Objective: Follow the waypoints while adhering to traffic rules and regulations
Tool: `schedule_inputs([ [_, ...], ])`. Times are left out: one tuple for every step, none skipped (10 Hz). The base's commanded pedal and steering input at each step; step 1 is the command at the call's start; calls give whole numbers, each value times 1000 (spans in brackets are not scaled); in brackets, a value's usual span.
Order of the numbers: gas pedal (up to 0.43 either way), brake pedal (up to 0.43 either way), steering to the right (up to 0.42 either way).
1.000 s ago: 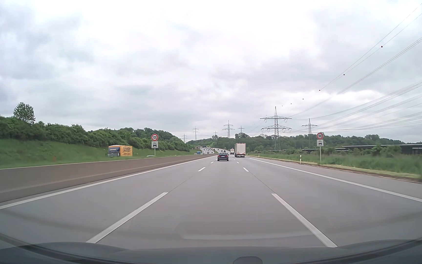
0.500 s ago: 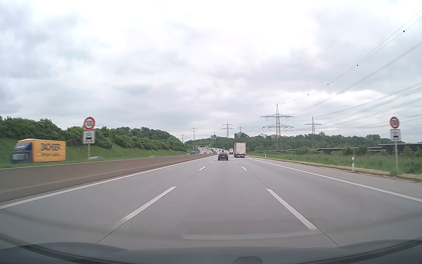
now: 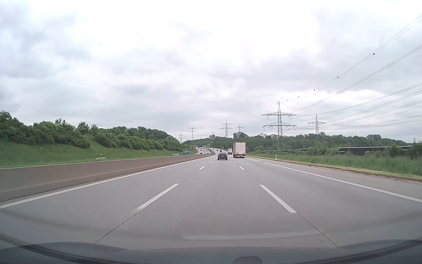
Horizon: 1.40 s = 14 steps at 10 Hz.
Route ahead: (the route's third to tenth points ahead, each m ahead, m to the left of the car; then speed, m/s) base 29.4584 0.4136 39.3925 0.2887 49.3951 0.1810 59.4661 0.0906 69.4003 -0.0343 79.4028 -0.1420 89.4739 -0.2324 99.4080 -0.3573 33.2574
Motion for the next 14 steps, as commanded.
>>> schedule_inputs([
  [339, 0, 1],
  [339, 0, 0],
  [339, 0, 0],
  [339, 0, -1],
  [339, 0, -1],
  [339, 0, -2],
  [339, 0, -2],
  [339, 0, -2],
  [339, 0, -2],
  [339, 0, -2],
  [339, 0, -2],
  [339, 0, -2],
  [339, 0, -2],
  [339, 0, -2],
])
